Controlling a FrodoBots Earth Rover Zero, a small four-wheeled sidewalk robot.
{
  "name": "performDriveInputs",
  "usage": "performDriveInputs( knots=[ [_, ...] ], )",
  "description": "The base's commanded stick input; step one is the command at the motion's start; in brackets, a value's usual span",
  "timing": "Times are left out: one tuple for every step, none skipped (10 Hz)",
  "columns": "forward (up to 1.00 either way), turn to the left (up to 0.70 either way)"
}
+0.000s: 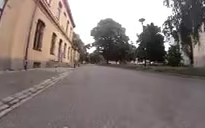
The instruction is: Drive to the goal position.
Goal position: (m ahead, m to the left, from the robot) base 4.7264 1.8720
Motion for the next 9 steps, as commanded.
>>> performDriveInputs(
  knots=[
    [0.70, 0.00],
    [0.70, 0.00],
    [0.70, 0.00],
    [0.70, 0.00],
    [0.70, 0.00],
    [0.70, 0.00],
    [0.70, -0.20],
    [0.70, -0.35],
    [0.70, -0.24]
  ],
)
